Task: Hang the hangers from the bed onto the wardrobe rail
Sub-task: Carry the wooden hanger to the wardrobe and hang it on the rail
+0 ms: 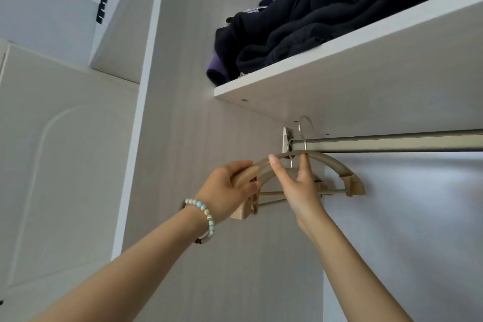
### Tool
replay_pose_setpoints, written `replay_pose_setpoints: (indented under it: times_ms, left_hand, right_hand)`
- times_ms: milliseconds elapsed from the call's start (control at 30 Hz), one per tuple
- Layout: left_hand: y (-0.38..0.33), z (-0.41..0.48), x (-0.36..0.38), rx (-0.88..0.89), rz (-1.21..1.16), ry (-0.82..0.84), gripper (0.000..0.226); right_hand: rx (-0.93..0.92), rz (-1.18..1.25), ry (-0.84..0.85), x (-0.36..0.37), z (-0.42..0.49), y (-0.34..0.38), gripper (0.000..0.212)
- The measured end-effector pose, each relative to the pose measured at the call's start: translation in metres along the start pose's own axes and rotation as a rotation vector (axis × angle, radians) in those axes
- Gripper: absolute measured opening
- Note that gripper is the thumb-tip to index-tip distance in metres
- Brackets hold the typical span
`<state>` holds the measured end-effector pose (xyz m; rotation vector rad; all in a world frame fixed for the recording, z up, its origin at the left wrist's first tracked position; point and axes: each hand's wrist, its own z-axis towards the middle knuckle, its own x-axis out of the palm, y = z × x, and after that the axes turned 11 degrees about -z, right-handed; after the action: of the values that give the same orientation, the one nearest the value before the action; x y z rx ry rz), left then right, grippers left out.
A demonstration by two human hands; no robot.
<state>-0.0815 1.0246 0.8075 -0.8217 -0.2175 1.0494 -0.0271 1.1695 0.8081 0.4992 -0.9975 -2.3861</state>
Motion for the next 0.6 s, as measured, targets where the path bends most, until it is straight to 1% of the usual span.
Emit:
replay_pose_setpoints:
  times_ms: [133,233,433,600]
  left_hand:
    - [0.012,0.007,0.024,0.002,-0.018,0.045,0.042]
    - [0.023,0.016,0.036,0.063,0.090,0.026,0.042]
    - [0.036,0.023,0.043,0.127,0.250,0.022,0.033]
    - [0.040,0.019,0.045,0.138,0.309,0.011,0.034]
  right_hand:
    - [0.011,-0.013,0.022,-0.007,0.024,-0.018,0.095]
    - [0.029,-0.010,0.024,-0.010,0.035,-0.029,0.092]
    - [0.111,0.005,0.068,-0.006,0.044,-0.052,0.091]
    - [0.137,0.037,0.086,-0.004,0.042,-0.058,0.093]
